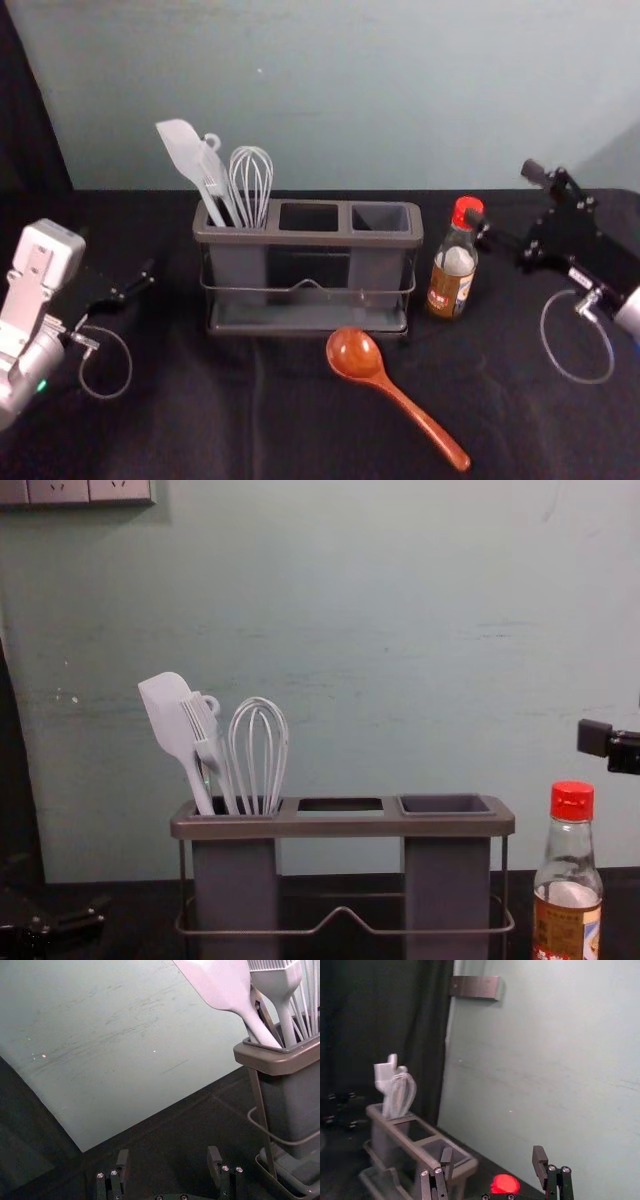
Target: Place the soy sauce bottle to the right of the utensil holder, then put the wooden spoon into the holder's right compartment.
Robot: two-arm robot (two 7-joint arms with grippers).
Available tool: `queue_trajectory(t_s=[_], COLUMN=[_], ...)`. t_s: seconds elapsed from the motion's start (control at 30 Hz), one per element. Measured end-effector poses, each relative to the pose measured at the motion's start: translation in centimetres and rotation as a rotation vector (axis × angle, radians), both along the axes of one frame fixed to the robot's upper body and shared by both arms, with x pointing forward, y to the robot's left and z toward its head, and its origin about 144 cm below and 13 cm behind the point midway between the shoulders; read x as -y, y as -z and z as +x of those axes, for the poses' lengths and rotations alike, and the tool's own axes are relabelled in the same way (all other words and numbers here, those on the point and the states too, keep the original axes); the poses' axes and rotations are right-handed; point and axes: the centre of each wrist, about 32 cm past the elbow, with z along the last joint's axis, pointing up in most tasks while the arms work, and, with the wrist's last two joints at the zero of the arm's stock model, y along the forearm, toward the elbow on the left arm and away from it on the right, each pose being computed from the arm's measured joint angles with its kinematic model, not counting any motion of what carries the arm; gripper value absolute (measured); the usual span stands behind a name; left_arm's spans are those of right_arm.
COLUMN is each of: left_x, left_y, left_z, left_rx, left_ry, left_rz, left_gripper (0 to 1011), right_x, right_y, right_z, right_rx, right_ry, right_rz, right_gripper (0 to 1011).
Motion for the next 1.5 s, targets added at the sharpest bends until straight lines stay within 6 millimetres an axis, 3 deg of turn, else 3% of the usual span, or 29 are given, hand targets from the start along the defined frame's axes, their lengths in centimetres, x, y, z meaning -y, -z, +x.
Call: queue_trajectory(t_s=[0.23,0.43,0.73,1.07,1.5], left_x=[0.0,0.0,0.0,0.0,0.0], left_y=[0.0,0.0,0.0,0.0,0.0], left_z=[0.0,0.0,0.0,0.0,0.0], left_rx=[0.000,0.000,0.000,0.000,0.000], left_ry=[0.000,0.000,0.000,0.000,0.000], left_rz=[0.000,0.000,0.000,0.000,0.000], left_gripper=[1012,1011,1012,1011,1011], right_x=[-1.6,-4.7,-7.9,-10.7,-12.0], right_y=[-1.5,-3.6,-5.3,-4.5,-1.9], right_z=[-2.0,-3.0,-1.7,1.2,3.6], right_rx=[-0.044,-0.222,-0.473,-0.630,-0.719], right_ry=[-0.046,-0.075,-0.096,-0.105,-0.100], right_rz=[-0.077,-0.203,-0.312,-0.381,-0.377], right_gripper=[1004,1004,1004,1004,1004])
